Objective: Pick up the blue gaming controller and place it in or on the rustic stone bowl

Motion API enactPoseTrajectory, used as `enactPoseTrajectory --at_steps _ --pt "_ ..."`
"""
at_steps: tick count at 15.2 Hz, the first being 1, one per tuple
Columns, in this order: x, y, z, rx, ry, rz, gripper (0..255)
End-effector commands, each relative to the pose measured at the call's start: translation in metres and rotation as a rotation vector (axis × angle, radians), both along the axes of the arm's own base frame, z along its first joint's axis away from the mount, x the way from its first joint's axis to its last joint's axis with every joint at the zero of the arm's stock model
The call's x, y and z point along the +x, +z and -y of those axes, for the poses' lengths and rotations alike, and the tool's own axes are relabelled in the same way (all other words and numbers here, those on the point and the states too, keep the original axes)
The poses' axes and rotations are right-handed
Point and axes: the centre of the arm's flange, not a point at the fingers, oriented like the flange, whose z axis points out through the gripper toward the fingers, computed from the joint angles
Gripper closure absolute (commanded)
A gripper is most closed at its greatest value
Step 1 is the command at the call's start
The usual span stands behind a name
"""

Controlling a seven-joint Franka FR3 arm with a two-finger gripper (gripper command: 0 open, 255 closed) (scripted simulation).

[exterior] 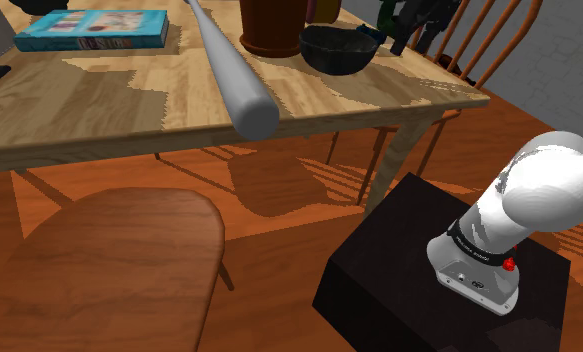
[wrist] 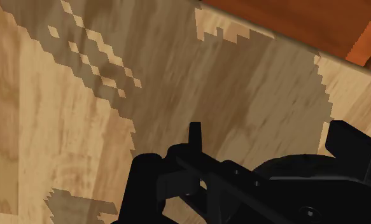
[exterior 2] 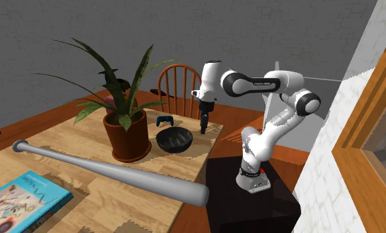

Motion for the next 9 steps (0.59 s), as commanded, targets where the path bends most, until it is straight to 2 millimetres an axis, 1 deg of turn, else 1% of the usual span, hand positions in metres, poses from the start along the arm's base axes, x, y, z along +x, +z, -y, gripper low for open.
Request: enactPoseTrajectory --at_steps 1,9 --pt "0.000 0.000 0.000 0.000 0.000 0.000 0" --pt "0.071 -0.003 0.070 -0.031 -0.031 0.016 0"
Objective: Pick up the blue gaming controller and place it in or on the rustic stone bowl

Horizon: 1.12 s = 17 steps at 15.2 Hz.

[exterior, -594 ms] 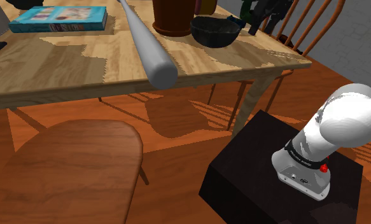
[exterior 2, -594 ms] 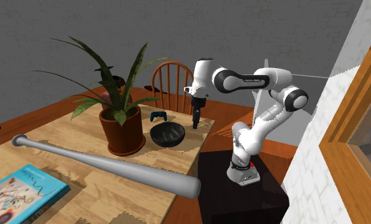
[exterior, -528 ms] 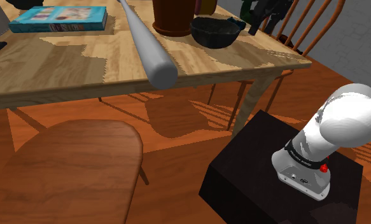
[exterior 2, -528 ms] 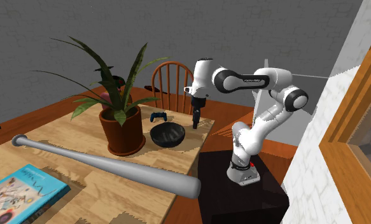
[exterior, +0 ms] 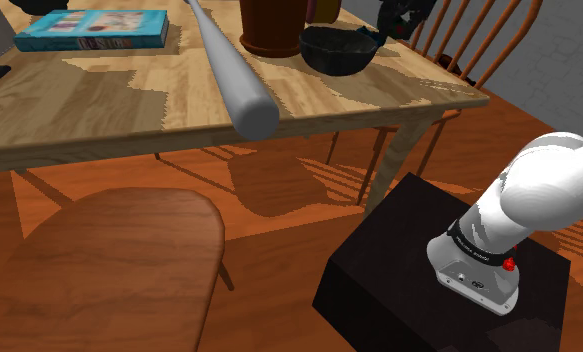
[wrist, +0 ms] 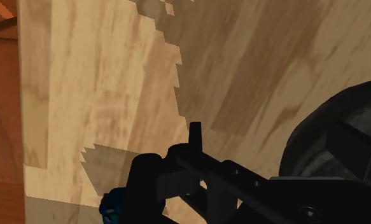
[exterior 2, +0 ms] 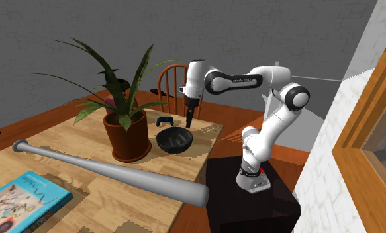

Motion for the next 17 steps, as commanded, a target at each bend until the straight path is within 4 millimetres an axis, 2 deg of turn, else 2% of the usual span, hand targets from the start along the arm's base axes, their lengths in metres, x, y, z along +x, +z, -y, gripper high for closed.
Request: enactPoseTrajectory --at_steps 1,14,17 --pt "0.016 -0.001 0.018 -0.009 -0.008 0.004 0" --pt "0.127 0.003 0.137 -0.060 -0.058 0.031 0" --pt "0.130 -0.007 0.138 -0.061 -0.058 0.031 0"
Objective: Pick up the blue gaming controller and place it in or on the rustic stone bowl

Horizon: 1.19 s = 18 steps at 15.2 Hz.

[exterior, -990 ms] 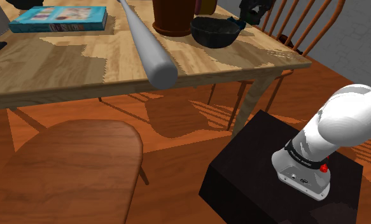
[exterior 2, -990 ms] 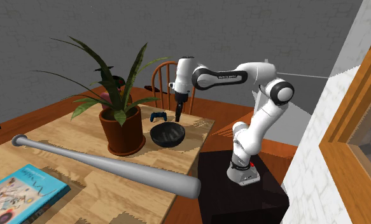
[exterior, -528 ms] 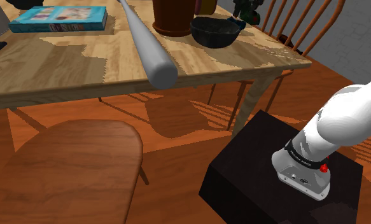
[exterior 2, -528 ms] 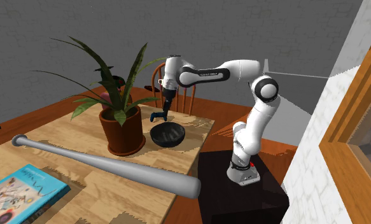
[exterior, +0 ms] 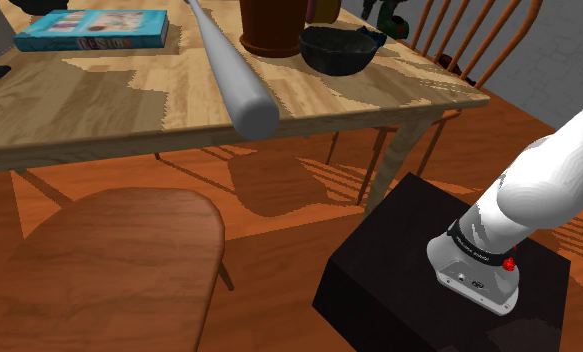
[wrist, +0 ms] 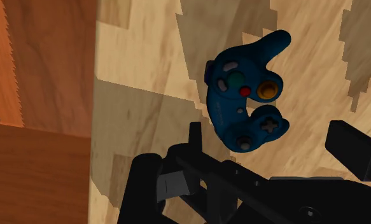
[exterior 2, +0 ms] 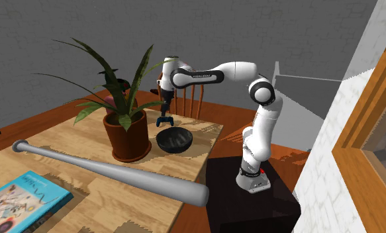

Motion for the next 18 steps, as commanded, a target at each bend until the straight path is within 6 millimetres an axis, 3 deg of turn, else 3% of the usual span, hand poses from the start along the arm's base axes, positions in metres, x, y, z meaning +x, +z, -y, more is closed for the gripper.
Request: enactPoseTrajectory --at_steps 1,5,13,14,18 --pt "0.004 -0.009 0.000 -0.001 0.000 0.001 0" --pt "0.008 -0.033 0.001 -0.001 0.000 0.001 0" --pt "0.008 -0.033 0.001 -0.001 0.000 0.001 0" --pt "0.008 -0.033 0.001 -0.001 0.000 0.001 255" --pt "0.006 -0.034 -0.004 -0.001 0.000 0.001 255"
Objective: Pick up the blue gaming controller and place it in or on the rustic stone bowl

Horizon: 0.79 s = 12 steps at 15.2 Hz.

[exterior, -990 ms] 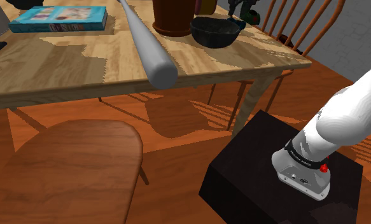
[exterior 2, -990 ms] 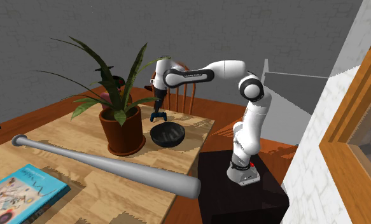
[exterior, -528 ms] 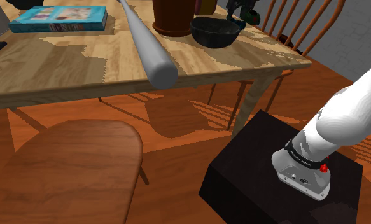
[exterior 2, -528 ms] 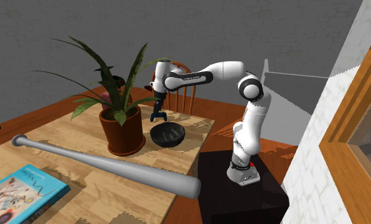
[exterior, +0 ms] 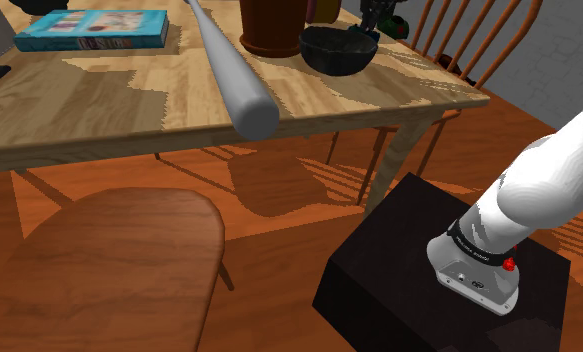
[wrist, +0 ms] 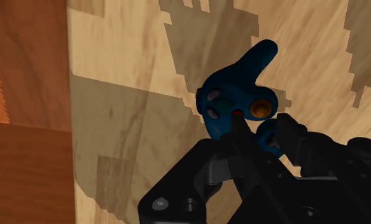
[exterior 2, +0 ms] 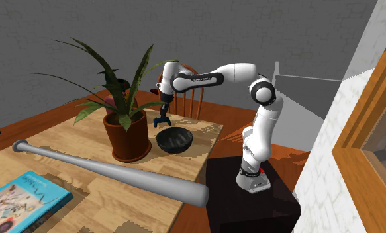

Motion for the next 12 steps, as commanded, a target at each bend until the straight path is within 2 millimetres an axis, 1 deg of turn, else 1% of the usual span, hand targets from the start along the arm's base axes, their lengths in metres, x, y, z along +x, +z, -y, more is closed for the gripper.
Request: enactPoseTrajectory --at_steps 1,2,4,5,9,10,11,12 --pt "-0.001 -0.017 0.000 -0.007 0.001 -0.046 255" --pt "0.000 -0.022 -0.001 -0.007 0.001 -0.046 255" --pt "0.000 -0.025 -0.003 -0.007 0.001 -0.046 255" --pt "0.003 -0.015 0.007 -0.007 0.001 -0.046 255" --pt "0.003 0.006 0.007 -0.007 0.001 -0.046 255" --pt "0.004 0.005 0.006 -0.010 0.003 -0.033 255" --pt "0.004 0.005 0.006 -0.010 0.003 -0.033 0" --pt "-0.002 0.011 -0.002 -0.034 -0.033 -0.075 0"
